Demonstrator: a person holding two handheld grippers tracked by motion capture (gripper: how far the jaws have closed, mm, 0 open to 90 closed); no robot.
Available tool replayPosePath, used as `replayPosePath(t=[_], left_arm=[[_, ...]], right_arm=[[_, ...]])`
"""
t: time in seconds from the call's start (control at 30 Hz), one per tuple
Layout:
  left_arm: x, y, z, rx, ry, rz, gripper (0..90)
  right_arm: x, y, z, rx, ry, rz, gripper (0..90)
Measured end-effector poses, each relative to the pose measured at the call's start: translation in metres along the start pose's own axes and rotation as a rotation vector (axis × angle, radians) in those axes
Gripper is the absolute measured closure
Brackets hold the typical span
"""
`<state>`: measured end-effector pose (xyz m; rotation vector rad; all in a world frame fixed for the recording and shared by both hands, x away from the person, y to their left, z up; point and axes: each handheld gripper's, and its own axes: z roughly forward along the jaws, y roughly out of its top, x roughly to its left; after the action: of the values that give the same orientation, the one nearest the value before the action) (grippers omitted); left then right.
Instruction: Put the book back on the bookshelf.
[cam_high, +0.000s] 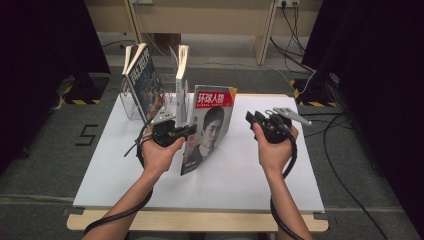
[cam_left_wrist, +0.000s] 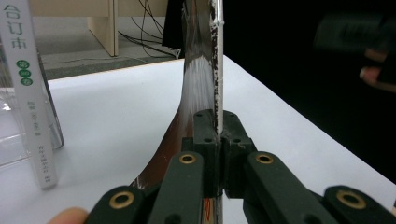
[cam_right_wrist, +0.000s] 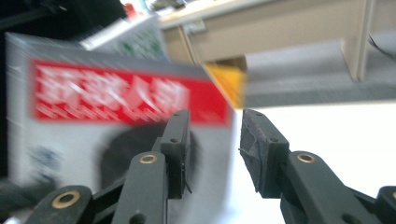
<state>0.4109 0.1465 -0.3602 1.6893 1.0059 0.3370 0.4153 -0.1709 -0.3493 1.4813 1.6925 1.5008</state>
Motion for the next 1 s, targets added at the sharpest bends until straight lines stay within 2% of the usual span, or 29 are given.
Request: replayPosePath(t=[0.03, 0.1, 0.13, 0.17, 0.4, 0.43, 0.5, 0.57, 0.7, 0.83, 0.93, 1.0], left_arm=[[0.003, -0.001, -0.004, -0.003, -0.007, 0.001, 86.8], [0.006, -0.001, -0.006, -0.005, -0.018, -0.009, 86.8], [0.006, -0.001, -0.006, -0.005, -0.018, -0.009, 86.8], [0.009, 0.000, -0.009, -0.006, -0.022, -0.014, 86.8], [0.011, 0.002, -0.015, -0.024, -0.021, -0.005, 86.8], [0.011, 0.002, -0.016, -0.027, -0.020, -0.007, 86.9], [0.011, 0.002, -0.018, -0.031, -0.021, -0.012, 86.8], [0.011, 0.002, -0.020, -0.039, -0.019, -0.012, 86.8], [0.012, 0.001, -0.025, -0.055, -0.012, -0.013, 86.8], [0.013, -0.001, -0.030, -0.060, -0.007, -0.011, 86.9], [0.013, -0.001, -0.032, -0.065, -0.004, -0.013, 86.9], [0.013, -0.001, -0.037, -0.075, -0.004, -0.011, 86.9]], right_arm=[[-0.009, -0.009, -0.001, 0.013, -0.013, -0.007, 63.5], [-0.025, -0.026, -0.004, 0.046, -0.044, 0.015, 63.8], [-0.025, -0.026, -0.004, 0.046, -0.044, 0.015, 63.8], [-0.042, -0.044, -0.006, 0.077, -0.076, 0.042, 63.8], [-0.074, -0.088, -0.011, 0.129, -0.134, 0.064, 63.9], [-0.077, -0.094, -0.011, 0.141, -0.139, 0.068, 63.9], [-0.080, -0.101, -0.010, 0.160, -0.154, 0.044, 63.9], [-0.084, -0.105, -0.009, 0.157, -0.158, 0.063, 63.7], [-0.086, -0.109, -0.009, 0.158, -0.191, 0.052, 63.6], [-0.085, -0.111, -0.010, 0.158, -0.197, 0.066, 63.5], [-0.086, -0.112, -0.011, 0.165, -0.201, 0.052, 63.5], [-0.086, -0.113, -0.010, 0.167, -0.205, 0.065, 63.5]])
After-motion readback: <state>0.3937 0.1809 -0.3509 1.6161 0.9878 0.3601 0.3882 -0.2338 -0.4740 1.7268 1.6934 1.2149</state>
